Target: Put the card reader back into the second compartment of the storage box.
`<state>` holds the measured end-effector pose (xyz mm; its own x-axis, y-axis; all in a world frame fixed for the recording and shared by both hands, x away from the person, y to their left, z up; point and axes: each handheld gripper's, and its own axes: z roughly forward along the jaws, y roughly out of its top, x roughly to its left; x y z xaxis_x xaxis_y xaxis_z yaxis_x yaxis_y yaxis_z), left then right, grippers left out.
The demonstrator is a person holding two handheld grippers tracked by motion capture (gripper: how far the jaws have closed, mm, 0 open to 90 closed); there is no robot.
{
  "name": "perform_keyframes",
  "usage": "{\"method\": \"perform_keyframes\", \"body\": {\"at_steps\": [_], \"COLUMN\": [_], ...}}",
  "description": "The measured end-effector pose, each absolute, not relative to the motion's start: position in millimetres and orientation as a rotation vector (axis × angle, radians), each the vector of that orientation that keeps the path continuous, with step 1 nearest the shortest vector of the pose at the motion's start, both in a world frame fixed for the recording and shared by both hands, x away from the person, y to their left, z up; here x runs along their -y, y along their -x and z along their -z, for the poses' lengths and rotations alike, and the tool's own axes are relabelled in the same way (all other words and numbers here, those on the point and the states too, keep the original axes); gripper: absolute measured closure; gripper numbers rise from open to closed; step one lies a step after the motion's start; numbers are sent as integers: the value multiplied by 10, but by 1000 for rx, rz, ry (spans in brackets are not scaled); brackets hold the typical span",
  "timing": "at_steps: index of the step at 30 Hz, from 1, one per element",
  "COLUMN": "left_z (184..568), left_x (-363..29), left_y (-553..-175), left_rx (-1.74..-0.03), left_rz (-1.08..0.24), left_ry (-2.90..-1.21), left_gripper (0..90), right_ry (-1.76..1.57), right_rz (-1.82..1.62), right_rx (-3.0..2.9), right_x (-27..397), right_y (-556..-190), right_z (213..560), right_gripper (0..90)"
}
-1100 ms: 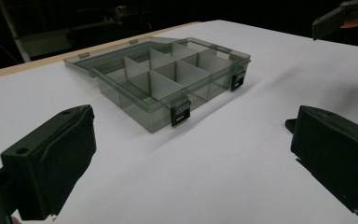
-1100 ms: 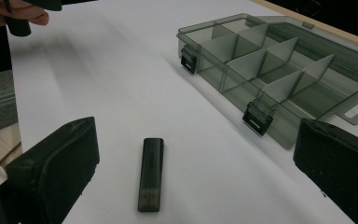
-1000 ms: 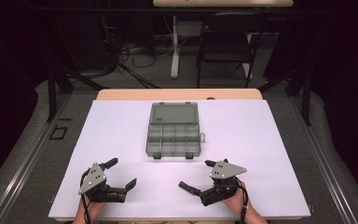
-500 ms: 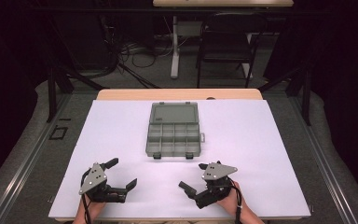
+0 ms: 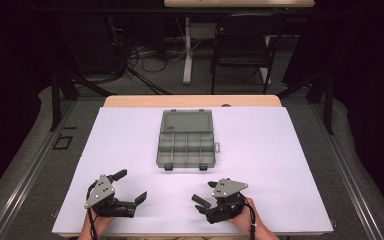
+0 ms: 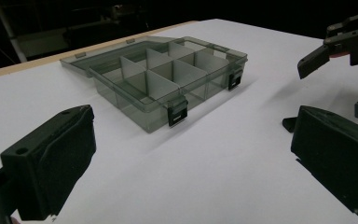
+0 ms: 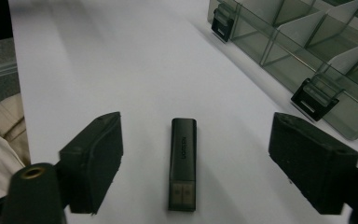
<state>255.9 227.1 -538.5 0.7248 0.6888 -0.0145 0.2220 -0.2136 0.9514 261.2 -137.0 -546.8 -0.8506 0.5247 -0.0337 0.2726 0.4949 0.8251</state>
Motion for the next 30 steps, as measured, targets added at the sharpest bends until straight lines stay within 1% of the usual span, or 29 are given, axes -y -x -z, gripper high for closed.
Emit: {"method": "perform_keyframes", "body": {"at_steps": [2,5,6,8,11,12,13,14,15,17,23,30], "left_z": [5385,5385,5386,5387,5390,5393,5393,5394,5393,5393,5396,5398], "left_x": [-2271,-2271,-2270,-2268,-2261,-2258,-2258,-2258,-2258,-2260,-2257,-2256], "left_y": [-2558,-2558,-2560,-2559,-2562,-2565,-2565,-2566,-2565,-2565,-2568,-2568], "left_rx": [-718,-718,-717,-718,-721,-721,-721,-719,-720,-721,-720,-723], "left_rz": [-503,-504,-503,-501,-501,-500,-500,-499,-499,-501,-496,-495], "left_ry": [-1776,-1777,-1778,-1781,-1789,-1796,-1796,-1796,-1796,-1796,-1801,-1806], "left_gripper": [2,2,2,2,3,3,3,2,2,3,3,3], "right_ry": [-667,-675,-675,-681,-685,-680,-680,-678,-678,-684,-697,-713], "right_rz": [-1277,-1244,-1244,-1235,-1177,-1178,-1178,-1159,-1159,-1146,-1147,-1129], "right_rx": [-2468,-2470,-2470,-2479,-2495,-2498,-2498,-2505,-2505,-2520,-2528,-2532], "right_x": [1359,1340,1340,1333,1305,1297,1297,1280,1280,1270,1267,1253], "right_y": [-2601,-2589,-2589,-2589,-2582,-2575,-2575,-2566,-2566,-2568,-2576,-2582], "right_z": [5480,5505,5505,5518,5547,5555,5555,5564,5564,5575,5598,5624], "right_gripper": [248,353,353,395,488,508,508,541,541,590,646,681]}}
